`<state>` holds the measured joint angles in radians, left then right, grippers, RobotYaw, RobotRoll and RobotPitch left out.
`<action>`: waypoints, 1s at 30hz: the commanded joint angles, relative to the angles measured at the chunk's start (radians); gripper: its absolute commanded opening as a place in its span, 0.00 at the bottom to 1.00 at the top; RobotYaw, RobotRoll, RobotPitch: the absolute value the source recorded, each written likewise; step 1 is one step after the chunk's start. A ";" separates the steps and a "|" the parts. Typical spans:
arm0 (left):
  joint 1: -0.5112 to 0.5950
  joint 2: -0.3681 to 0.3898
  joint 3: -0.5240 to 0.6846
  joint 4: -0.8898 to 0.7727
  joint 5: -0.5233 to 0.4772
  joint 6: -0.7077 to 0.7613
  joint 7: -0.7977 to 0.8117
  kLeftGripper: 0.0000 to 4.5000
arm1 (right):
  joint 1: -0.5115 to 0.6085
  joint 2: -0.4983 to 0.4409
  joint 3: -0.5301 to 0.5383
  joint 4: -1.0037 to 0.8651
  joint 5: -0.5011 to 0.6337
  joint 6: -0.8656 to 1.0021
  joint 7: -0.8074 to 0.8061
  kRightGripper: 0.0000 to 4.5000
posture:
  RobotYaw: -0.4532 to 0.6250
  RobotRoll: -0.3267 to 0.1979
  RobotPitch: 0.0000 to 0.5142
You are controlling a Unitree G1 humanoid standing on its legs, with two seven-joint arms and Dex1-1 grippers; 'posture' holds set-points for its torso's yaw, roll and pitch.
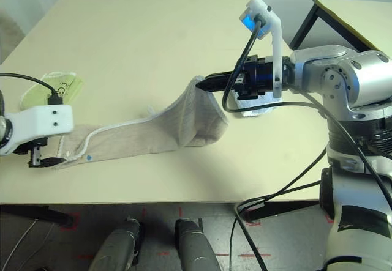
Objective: Fold the towel and set it aside.
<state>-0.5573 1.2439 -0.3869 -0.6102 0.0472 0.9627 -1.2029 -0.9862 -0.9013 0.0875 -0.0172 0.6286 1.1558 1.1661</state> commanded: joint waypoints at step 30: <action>-0.115 -0.149 -0.226 0.111 0.017 0.228 0.115 1.00 | -0.008 0.008 -0.018 -0.026 0.025 0.019 -0.025 0.00 | 0.46 0.62 0.27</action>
<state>-0.6833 1.0846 -0.5929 -0.4937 0.0720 1.1888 -1.0905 -0.9862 -0.8888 0.0843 -0.0293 0.6407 1.1698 1.1425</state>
